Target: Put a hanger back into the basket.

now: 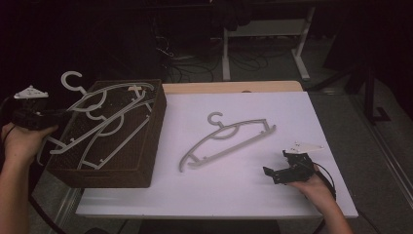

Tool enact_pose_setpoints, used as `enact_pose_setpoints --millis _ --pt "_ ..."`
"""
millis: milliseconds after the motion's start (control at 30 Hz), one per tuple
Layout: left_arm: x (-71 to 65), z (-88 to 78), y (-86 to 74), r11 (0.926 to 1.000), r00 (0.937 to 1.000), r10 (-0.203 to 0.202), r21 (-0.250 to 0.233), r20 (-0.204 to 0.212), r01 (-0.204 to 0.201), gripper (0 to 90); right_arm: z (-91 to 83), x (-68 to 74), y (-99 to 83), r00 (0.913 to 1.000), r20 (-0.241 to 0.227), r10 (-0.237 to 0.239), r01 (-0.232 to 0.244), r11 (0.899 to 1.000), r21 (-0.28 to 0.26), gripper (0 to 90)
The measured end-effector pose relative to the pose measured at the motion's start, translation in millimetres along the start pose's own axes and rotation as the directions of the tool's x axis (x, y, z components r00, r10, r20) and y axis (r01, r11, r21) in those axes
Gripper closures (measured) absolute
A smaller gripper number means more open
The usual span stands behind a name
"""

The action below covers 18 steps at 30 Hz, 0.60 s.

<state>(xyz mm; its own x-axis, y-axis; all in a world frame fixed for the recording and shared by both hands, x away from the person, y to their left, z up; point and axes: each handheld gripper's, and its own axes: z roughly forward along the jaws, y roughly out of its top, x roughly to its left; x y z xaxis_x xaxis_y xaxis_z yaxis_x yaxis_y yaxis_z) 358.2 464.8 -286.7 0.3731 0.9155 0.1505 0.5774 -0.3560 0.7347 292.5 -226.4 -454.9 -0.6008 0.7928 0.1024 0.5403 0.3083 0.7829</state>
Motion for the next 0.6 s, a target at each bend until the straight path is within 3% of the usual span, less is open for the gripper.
enact_pose_setpoints --millis 333,400,467,600 --pt "-14.4 40.6 -2.3 0.9977 0.9995 0.020 0.064 0.024 -0.022 82.2 -0.4 -0.5 -0.1 1.0000 0.002 0.002 -0.002 1.000 -0.001 0.0" --pt "-16.9 45.4 -1.8 0.9968 0.9995 0.031 0.073 0.006 -0.031 82.1 -0.4 -0.5 -0.2 1.0000 0.001 0.001 -0.001 1.000 0.000 0.0" --pt "-15.4 47.4 -3.4 0.9978 0.9997 0.004 0.066 0.023 -0.005 82.1 -0.6 -0.5 -0.2 1.0000 0.000 0.002 -0.002 1.000 -0.001 0.0" --pt "-18.3 59.0 -10.2 0.9926 0.9997 -0.001 0.121 0.024 -0.002 81.8 -0.6 -0.5 0.0 1.0000 -0.001 -0.001 0.001 1.000 0.000 0.0"
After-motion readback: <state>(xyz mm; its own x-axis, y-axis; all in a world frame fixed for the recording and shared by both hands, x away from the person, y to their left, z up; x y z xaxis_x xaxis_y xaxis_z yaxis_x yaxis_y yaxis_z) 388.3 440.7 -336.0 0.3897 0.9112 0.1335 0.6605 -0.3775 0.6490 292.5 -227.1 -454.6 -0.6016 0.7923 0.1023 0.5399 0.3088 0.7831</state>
